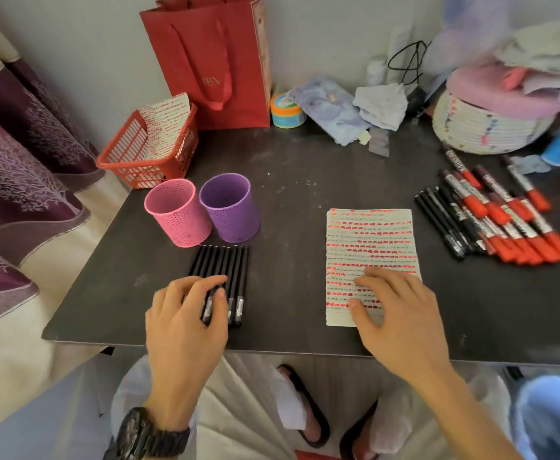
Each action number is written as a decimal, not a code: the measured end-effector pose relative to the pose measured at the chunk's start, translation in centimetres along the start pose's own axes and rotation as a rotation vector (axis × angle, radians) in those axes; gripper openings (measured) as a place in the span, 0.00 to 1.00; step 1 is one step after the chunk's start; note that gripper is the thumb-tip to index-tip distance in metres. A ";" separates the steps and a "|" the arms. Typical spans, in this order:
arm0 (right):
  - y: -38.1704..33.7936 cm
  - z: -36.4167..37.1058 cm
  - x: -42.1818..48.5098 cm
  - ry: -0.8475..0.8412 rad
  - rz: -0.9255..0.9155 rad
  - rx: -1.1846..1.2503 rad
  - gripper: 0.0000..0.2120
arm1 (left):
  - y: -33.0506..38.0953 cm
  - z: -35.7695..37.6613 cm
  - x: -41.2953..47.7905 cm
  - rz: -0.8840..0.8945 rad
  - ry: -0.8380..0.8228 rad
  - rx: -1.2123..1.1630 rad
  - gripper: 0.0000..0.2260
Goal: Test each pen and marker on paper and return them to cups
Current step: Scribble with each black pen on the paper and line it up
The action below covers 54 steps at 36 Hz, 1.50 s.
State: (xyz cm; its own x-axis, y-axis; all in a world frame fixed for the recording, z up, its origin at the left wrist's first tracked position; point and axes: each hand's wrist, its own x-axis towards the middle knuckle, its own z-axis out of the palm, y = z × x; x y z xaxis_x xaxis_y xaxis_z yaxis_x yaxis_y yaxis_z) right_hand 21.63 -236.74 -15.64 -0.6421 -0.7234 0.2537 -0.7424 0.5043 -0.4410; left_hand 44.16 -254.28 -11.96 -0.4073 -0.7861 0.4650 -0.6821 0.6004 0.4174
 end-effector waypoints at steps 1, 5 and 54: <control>0.0 0.0 0.0 -0.013 0.004 -0.001 0.22 | 1.0 0.4 0.0 0.045 -0.020 -0.036 0.13; 0.1 0.1 0.0 -0.007 0.012 0.025 0.18 | 5.2 2.8 0.1 0.214 -0.131 -0.195 0.13; 7.4 -5.5 7.0 -0.041 0.358 -0.219 0.12 | 8.8 8.8 -0.1 0.299 -0.517 -0.151 0.21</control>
State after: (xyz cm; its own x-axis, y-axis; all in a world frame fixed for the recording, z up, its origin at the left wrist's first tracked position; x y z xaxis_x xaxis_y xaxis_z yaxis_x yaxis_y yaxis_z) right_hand 10.55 -235.46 -12.37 -0.8619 -0.5006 0.0810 -0.5000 0.8121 -0.3009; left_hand 32.82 -250.20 -15.19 -0.8356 -0.5268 0.1558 -0.4143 0.7905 0.4511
